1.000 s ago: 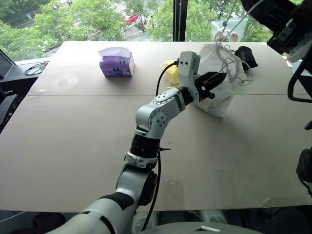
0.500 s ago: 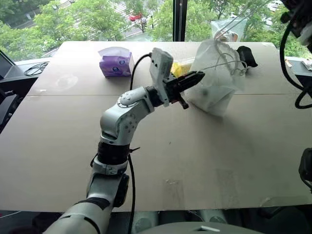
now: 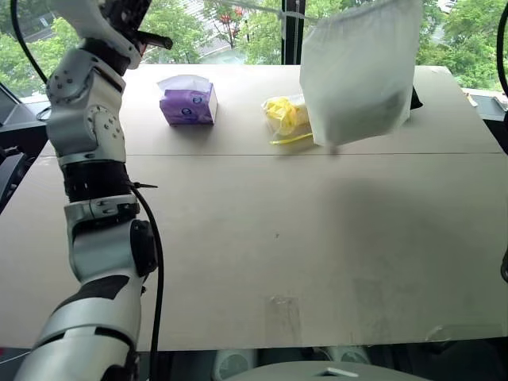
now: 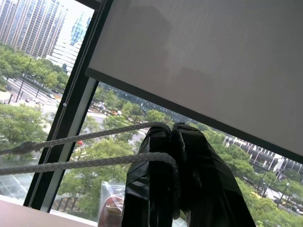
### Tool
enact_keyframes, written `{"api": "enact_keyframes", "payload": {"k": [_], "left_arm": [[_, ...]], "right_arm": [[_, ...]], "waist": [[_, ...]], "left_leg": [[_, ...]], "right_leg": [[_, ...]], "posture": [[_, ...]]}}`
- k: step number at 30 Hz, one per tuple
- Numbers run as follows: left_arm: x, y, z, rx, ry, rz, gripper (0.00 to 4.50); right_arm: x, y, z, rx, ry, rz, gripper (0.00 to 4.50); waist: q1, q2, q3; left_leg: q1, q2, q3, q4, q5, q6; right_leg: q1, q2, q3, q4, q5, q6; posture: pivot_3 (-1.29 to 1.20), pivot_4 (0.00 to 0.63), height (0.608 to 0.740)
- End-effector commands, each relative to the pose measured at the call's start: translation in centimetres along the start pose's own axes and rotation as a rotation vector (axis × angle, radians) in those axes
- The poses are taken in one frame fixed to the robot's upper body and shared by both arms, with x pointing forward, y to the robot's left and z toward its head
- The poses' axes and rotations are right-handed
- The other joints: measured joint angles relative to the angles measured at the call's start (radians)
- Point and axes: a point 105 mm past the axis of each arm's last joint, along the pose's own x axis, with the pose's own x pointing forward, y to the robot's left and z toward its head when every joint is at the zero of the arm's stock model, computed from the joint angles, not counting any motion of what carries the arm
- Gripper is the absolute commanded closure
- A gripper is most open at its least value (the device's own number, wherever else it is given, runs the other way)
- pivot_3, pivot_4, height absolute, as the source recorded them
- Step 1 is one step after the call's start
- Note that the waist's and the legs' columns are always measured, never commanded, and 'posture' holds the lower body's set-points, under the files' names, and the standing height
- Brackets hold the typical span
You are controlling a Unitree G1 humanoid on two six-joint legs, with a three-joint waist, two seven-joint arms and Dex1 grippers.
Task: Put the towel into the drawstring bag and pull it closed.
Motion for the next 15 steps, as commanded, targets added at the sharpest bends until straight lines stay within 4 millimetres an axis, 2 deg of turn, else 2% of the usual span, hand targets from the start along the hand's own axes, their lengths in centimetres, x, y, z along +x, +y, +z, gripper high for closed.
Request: {"api": "enact_keyframes", "payload": {"k": [1,5,7,9,13,15], "left_arm": [[-0.6,4.5,2.0,0.021,-0.051,0.179,4.43],[-3.3,10.1,-0.1,-0.061,0.006,0.447,4.43],[-4.6,12.0,-1.0,-0.127,0.016,0.545,4.43],[-5.8,13.2,-1.9,-0.208,0.013,0.603,4.43],[-5.8,12.8,-3.0,-0.248,0.025,0.558,4.43],[-4.3,10.1,-3.2,-0.264,0.025,0.392,4.43]], "right_arm": [[-1.5,-4.7,1.2,-0.061,-0.025,-0.166,4.5],[-4.0,-8.1,-1.4,-0.097,0.079,-0.332,4.5],[-4.9,-9.0,-2.3,-0.104,0.115,-0.382,4.5],[-5.5,-9.1,-3.3,-0.094,0.149,-0.39,4.5],[-5.8,-7.6,-4.1,-0.081,0.169,-0.33,4.5],[-5.4,-3.9,-4.5,0.046,0.169,-0.125,4.5]], "waist": [[0.002,0.0,0.0],[0.003,0.0,0.0],[-0.001,0.0,0.0],[-0.004,0.0,0.0],[-0.004,0.0,0.0],[-0.002,0.0,0.0]], "left_leg": [[0.0,0.0,0.0,-0.001,0.0,0.0],[0.0,0.0,0.0,-0.002,0.0,0.0],[0.001,0.0,0.001,-0.002,0.0,0.0],[0.001,0.0,0.001,-0.002,0.0,-0.001],[0.001,0.0,0.001,-0.001,0.0,-0.001],[0.001,0.0,0.001,-0.001,0.0,-0.001]], "right_leg": [[0.0,0.0,0.0,-0.001,0.0,0.0],[0.0,0.0,-0.001,-0.002,0.0,0.0],[0.0,-0.001,0.0,-0.002,0.0,0.0],[0.0,0.0,0.0,-0.001,0.0,0.0],[0.0,0.0,-0.001,0.0,0.0,0.0],[0.0,0.0,0.0,0.0,0.0,0.0]], "posture": [[0.0,0.15,0.74],[0.0,0.15,0.74],[0.0,0.15,0.74],[0.0,0.15,0.74],[0.0,0.15,0.74],[0.0,0.15,0.74]]}}
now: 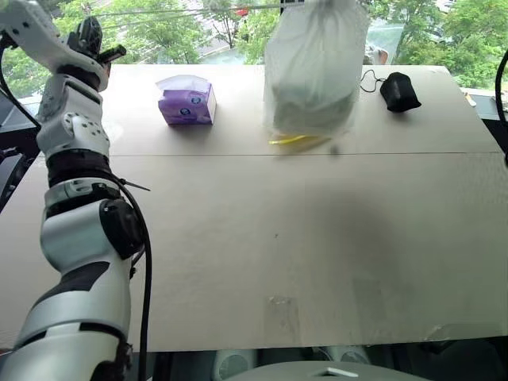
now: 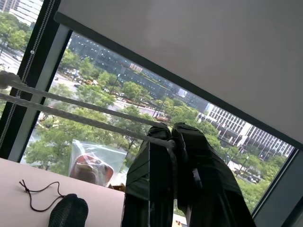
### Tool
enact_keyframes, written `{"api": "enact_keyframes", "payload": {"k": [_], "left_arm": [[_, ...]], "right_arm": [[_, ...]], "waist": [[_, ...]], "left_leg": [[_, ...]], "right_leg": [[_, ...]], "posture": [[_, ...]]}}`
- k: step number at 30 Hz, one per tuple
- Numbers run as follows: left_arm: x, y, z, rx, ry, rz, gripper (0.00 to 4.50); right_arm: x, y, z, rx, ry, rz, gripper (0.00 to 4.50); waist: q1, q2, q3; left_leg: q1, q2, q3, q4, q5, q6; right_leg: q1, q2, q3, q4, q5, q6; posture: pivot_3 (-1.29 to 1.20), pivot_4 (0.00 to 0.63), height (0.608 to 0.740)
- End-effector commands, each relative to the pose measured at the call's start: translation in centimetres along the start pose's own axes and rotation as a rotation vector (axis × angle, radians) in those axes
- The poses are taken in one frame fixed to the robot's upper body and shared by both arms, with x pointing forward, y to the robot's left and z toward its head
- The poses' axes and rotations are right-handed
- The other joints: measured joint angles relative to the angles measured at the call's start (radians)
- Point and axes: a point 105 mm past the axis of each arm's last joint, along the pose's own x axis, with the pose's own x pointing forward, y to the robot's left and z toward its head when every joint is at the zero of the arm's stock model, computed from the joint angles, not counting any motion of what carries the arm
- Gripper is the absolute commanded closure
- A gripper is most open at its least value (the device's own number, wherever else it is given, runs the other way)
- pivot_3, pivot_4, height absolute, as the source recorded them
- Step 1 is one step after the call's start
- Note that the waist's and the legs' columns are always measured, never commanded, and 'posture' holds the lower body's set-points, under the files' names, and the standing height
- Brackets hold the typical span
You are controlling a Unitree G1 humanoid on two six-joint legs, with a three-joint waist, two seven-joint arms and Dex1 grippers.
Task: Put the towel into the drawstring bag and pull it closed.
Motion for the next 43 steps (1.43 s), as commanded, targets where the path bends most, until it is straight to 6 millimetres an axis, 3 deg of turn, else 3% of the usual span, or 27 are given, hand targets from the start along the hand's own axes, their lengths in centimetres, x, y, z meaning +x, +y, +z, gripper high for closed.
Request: {"api": "enact_keyframes", "payload": {"k": [1,4,7,10,13,15,17,18,20,23,25,27,32,39,43], "left_arm": [[-0.7,-0.4,2.9,-0.006,-0.085,-0.113,4.43],[-1.9,-4.1,0.5,-0.013,0.01,-0.359,4.43],[-5.9,-6.2,-4.4,0.007,0.226,-0.574,4.43],[-10.8,-6.5,-9.2,-0.004,0.447,-0.663,4.43],[-13.9,-7.1,-12.1,0.013,0.536,-0.657,4.43],[-15.3,-7.6,-13.4,0.069,0.582,-0.68,4.43],[-16.5,-8.6,-13.3,0.043,0.594,-0.751,4.43],[-17.2,-9.1,-13.0,0.03,0.608,-0.802,3.84],[-18.3,-9.4,-12.2,0.02,0.644,-0.888,3.18],[-18.9,-7.8,-11.2,0.031,0.731,-0.901,1.93],[-21.4,-5.6,-12.1,0.161,0.85,-0.938,1.06],[-23.3,-4.3,-12.2,0.19,0.913,-0.938,0.23],[-24.8,-4.8,-10.5,0.131,0.835,-0.853,0.23],[-27.2,-5.1,-9.9,0.123,0.795,-0.749,0.23],[-27.0,-4.9,-9.8,0.117,0.741,-0.666,0.23]], "right_arm": [[-1.7,-0.4,0.5,0.182,-0.003,0.099,4.5],[-6.1,7.6,-0.8,0.275,0.08,0.559,4.5],[-12.7,13.3,-3.4,0.389,0.262,0.883,4.5],[-17.8,16.4,-6.1,0.413,0.439,1.028,4.5],[-19.8,18.1,-7.8,0.375,0.487,1.038,4.5],[-19.6,18.6,-8.8,0.355,0.498,1.003,4.5],[-19.7,18.7,-9.2,0.312,0.486,1.019,4.5],[-19.7,18.6,-9.5,0.3,0.482,1.025,3.81],[-19.3,18.0,-9.4,0.307,0.476,1.037,3.1],[-18.9,16.6,-9.6,0.301,0.509,1.049,1.79],[-21.5,15.5,-11.3,0.24,0.626,1.13,0.91],[-24.0,14.6,-11.4,0.256,0.689,1.197,0.09],[-23.4,13.2,-8.6,0.377,0.521,1.072,0.09],[-22.8,12.7,-8.9,0.31,0.44,0.922,0.09],[-21.5,13.1,-8.8,0.312,0.401,0.86,0.09]], "waist": [[0.001,0.0,0.0],[0.002,-0.001,-0.001],[0.004,0.0,-0.001],[-0.004,0.0,-0.001],[-0.006,-0.004,0.0],[-0.002,-0.005,0.0],[0.002,-0.005,0.0],[0.003,-0.005,0.0],[0.004,-0.005,0.0],[0.003,-0.005,0.0],[0.002,-0.004,-0.002],[0.005,-0.004,-0.002],[0.013,-0.005,-0.002],[0.015,-0.005,-0.003],[0.015,-0.004,-0.004]], "left_leg": [[0.0,0.0,0.0,0.0,0.0,0.0],[0.0,0.0,0.0,0.0,0.0,0.0],[0.001,0.0,-0.003,-0.001,0.0,0.0],[0.001,0.0,-0.002,0.001,0.0,0.0],[0.002,0.001,-0.003,0.006,-0.003,0.004],[0.003,0.001,-0.005,0.011,-0.003,0.005],[0.003,0.001,-0.007,0.011,-0.003,0.005],[0.003,0.0,-0.007,0.011,-0.003,0.005],[0.003,0.0,-0.008,0.012,-0.003,0.005],[0.003,0.0,-0.009,0.012,-0.003,0.005],[0.003,0.0,-0.01,0.012,-0.003,0.005],[0.002,0.0,-0.009,0.007,-0.003,0.005],[-0.001,0.0,-0.011,0.003,-0.006,0.003],[0.006,0.0,-0.012,0.007,-0.008,-0.001],[0.006,0.0,-0.014,0.008,-0.009,-0.001]], "right_leg": [[0.0,0.0,0.0,0.0,0.0,0.0],[0.001,0.0,-0.001,0.001,0.001,-0.001],[0.002,0.0,-0.001,0.001,0.001,-0.002],[0.001,-0.001,0.0,0.004,0.0,-0.001],[0.002,0.0,0.001,0.007,0.0,0.0],[0.004,0.0,-0.001,0.01,0.0,0.0],[0.004,0.0,-0.003,0.009,0.003,0.001],[0.004,-0.001,-0.003,0.009,0.003,-0.001],[0.005,0.0,-0.003,0.009,0.003,-0.002],[0.005,0.0,-0.003,0.009,0.004,0.0],[0.004,0.002,-0.002,0.009,0.004,-0.001],[0.004,0.002,-0.001,0.006,0.001,-0.003],[0.001,0.002,-0.002,0.002,-0.004,-0.001],[0.008,0.0,-0.004,0.003,-0.005,-0.003],[0.009,-0.001,-0.007,0.003,-0.005,-0.003]], "posture": [[0.0,0.15,0.74],[0.0,0.15,0.74],[0.0,0.15,0.74],[0.0,0.15,0.74],[0.0,0.15,0.74],[0.0,0.15,0.74],[0.0,0.15,0.74],[0.0,0.15,0.74],[0.0,0.15,0.74],[0.0,0.15,0.74],[0.0,0.15,0.74],[0.0,0.15,0.74],[0.0,0.15,0.74],[0.0,0.15,0.74],[0.0,0.15,0.74]]}}
